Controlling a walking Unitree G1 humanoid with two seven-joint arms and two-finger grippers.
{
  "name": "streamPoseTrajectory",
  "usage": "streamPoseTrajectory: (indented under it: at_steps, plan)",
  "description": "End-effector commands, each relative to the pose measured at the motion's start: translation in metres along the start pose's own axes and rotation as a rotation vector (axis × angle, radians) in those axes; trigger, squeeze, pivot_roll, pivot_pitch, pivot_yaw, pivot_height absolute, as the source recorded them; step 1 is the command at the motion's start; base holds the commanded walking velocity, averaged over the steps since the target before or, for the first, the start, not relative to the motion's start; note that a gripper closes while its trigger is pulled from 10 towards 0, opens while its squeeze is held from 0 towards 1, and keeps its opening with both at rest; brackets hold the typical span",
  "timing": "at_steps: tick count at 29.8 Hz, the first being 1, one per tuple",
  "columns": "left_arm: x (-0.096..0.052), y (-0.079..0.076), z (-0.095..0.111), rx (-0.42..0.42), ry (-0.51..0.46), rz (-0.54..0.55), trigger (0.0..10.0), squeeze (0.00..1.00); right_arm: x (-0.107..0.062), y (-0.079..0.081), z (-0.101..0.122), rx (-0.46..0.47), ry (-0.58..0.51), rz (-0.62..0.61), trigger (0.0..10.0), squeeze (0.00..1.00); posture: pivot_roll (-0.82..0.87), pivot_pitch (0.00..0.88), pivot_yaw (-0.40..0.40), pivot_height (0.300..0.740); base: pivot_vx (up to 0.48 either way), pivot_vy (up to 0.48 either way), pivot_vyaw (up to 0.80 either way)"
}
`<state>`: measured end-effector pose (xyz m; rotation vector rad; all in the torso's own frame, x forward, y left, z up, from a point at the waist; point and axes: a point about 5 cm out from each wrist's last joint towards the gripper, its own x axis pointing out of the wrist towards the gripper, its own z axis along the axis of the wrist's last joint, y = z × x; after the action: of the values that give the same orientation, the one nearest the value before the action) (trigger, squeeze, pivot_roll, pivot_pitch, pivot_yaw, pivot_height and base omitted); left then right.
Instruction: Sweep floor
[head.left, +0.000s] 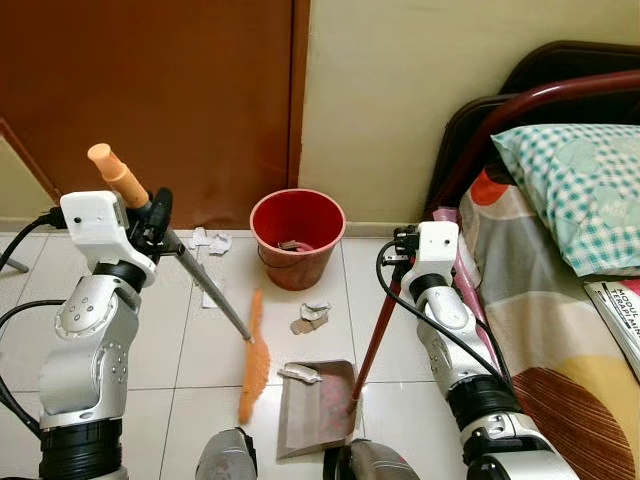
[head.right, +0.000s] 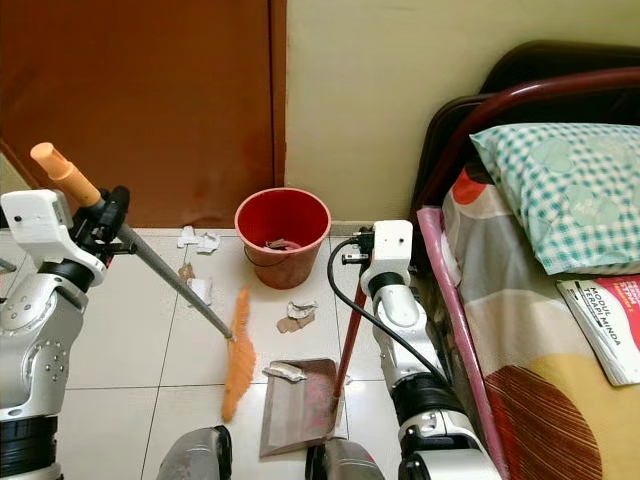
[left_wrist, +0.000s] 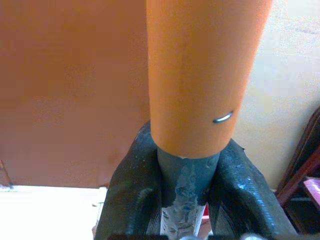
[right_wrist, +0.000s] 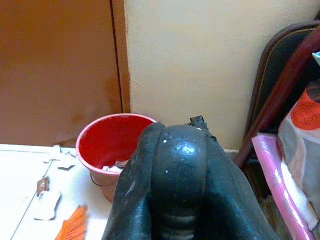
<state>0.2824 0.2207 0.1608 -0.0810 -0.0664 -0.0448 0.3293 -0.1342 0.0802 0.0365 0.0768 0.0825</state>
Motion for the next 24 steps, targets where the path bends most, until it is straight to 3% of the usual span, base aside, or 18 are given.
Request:
streamPoseTrajectory:
  at_steps: [1,5,8,12,13,14,17,21,24]
  plan:
    - [-0.002,-0.003,-0.007,0.03,0.02,-0.033,10.0,0.0,0.0,-0.009,0.009,0.0,-0.046,-0.024,10.0,0.0,0.06,0.079,-0.075,0.74,0.0,0.0,0.0]
    - [-0.01,0.0,-0.025,0.072,0.071,-0.039,10.0,0.0,0.0,-0.01,0.013,0.014,-0.066,-0.018,10.0,0.0,0.06,0.077,-0.074,0.74,0.0,0.0,0.0]
    - [-0.011,-0.002,-0.028,0.059,0.078,-0.04,10.0,0.0,0.001,-0.009,0.015,0.018,-0.073,-0.007,10.0,0.0,0.06,0.077,-0.074,0.74,0.0,0.0,0.0]
    - [-0.006,-0.027,-0.021,-0.087,0.044,-0.114,10.0,0.0,0.001,-0.008,0.01,0.015,-0.047,0.007,10.0,0.0,0.06,0.078,-0.077,0.74,0.0,0.0,0.0]
    - [-0.005,-0.042,-0.02,-0.112,0.052,-0.185,10.0,0.0,0.0,-0.005,0.007,0.012,-0.036,0.017,10.0,0.0,0.06,0.078,-0.077,0.74,0.0,0.0,0.0]
    - [-0.004,-0.054,-0.018,-0.124,0.056,-0.244,10.0,0.0,0.0,-0.003,0.005,0.01,-0.029,0.024,10.0,0.0,0.06,0.078,-0.079,0.74,0.0,0.0,0.0]
    - [-0.001,-0.072,-0.013,-0.143,0.041,-0.283,10.0,0.0,-0.001,0.002,0.003,-0.001,-0.021,0.035,10.0,0.0,0.06,0.078,-0.079,0.74,0.0,0.0,0.0]
    - [0.0,-0.083,-0.006,-0.164,0.012,-0.29,10.0,0.0,-0.001,0.004,0.003,0.003,-0.022,0.038,10.0,0.0,0.06,0.078,-0.079,0.74,0.0,0.0,0.0]
    - [0.002,-0.081,-0.001,-0.179,-0.011,-0.26,10.0,0.0,0.0,0.004,0.003,0.005,-0.022,0.036,10.0,0.0,0.06,0.078,-0.079,0.74,0.0,0.0,0.0]
